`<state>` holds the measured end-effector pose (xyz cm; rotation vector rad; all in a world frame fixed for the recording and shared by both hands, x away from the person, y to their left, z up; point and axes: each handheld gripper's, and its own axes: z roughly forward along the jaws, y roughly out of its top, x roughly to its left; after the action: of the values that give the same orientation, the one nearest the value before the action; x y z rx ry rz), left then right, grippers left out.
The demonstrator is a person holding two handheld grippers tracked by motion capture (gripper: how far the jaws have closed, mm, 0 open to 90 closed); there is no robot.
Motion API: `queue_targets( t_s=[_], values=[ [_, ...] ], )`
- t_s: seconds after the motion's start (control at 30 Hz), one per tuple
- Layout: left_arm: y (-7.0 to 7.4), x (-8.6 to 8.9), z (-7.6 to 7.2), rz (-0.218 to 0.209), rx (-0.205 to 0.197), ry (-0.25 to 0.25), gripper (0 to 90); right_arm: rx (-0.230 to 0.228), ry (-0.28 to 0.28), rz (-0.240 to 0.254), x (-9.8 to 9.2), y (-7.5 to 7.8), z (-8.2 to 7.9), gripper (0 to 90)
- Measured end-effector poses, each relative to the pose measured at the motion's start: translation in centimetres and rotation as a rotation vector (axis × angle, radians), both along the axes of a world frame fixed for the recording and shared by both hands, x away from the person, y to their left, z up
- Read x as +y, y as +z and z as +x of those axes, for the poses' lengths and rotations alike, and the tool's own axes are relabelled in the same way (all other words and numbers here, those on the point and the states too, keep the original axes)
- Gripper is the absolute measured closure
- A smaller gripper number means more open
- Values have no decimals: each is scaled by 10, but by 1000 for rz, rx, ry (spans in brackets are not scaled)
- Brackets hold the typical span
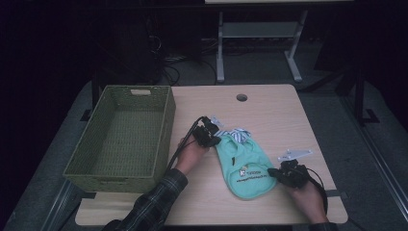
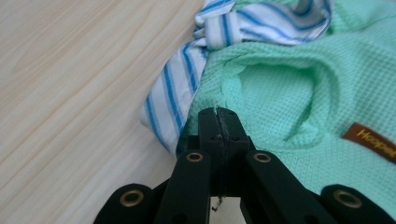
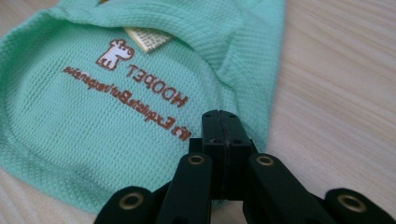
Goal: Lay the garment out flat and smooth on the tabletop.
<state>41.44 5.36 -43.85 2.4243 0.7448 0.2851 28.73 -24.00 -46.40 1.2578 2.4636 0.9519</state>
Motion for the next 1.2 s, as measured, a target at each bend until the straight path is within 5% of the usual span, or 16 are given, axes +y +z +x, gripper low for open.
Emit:
queue_targets(
  t_s=[0.4, 0.73, 0.97, 1.1, 1.2],
  values=[
    [-14, 6, -3, -22, 34, -13, 870, 4, -4, 12, -3, 0, 0, 898],
    [5, 16, -9, -97, 3, 10, 672, -20, 7, 38, -6, 4, -2, 882],
    [5, 15, 12, -129, -23, 43, 530, -11, 22, 34, 0, 3, -3, 878],
    [-6, 10, 20, -134, 3, 36, 531, -7, 27, 29, 1, 3, -2, 878],
    [-14, 7, 22, -132, 29, 28, 626, -8, 26, 33, 1, 3, -3, 879]
  ],
)
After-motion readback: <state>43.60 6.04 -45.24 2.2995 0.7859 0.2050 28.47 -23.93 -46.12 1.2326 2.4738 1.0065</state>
